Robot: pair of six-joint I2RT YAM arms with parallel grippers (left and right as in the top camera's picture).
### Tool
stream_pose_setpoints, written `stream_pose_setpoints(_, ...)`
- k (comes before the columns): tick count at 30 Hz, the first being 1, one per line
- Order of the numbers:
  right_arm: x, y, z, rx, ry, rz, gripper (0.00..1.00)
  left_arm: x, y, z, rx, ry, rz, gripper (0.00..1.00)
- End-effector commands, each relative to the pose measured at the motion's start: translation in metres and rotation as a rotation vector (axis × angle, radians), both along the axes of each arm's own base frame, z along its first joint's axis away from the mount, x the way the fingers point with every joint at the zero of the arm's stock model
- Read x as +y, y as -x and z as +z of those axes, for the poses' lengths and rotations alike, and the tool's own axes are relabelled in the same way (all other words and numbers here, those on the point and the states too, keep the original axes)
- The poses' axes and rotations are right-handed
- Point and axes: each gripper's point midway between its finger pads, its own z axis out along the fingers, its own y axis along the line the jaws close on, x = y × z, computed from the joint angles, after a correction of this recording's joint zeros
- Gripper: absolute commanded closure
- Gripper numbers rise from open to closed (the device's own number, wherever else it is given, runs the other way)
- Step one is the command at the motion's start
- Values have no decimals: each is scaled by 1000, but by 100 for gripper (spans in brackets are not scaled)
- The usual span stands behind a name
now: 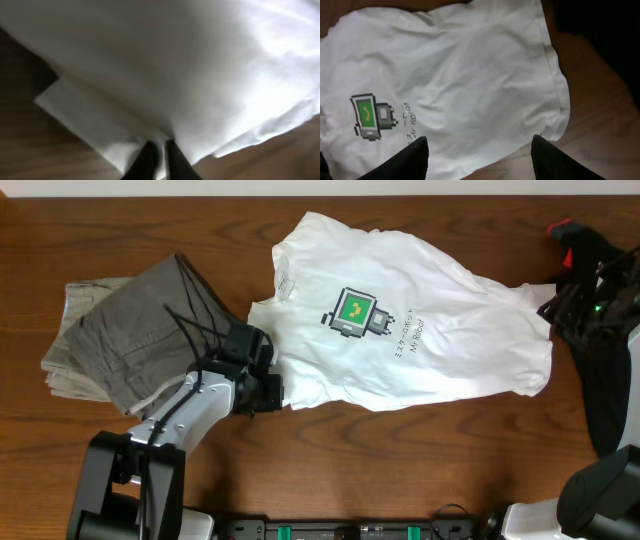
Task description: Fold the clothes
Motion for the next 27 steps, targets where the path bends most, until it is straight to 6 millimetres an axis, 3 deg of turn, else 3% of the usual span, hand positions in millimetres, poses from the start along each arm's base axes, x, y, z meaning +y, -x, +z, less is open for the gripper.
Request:
stream_pose_setpoints(1,2,4,3,2,-1,17,36,-5,1,-1,4,5,-23,94)
stream_pose_setpoints(4,3,8,2,17,1,34,35,-4,-4,10,4,4,-15,94)
stream_pose_setpoints(7,4,12,-2,35,-2,32,35,-3,-18,40,-29,11,2,94)
stream_pose_setpoints(12,8,21,-18,77,-21,32,34,-2,-49,119,-171,46,27,94)
stream_pose_setpoints(17,19,34,-46,135,-47,47,33,1,-81,213,-430,99,59,94)
stream_pose_setpoints(20,31,43,-68,174,-64,72,33,8,-91,251,-533,121,100,94)
stream_pose_setpoints(23,44,52,-87,201,-88,98,33,9,-93,265,-567,122,105,94)
stream_pose_setpoints(27,57,62,-105,228,-107,122,34,9,-85,255,-514,112,102,94)
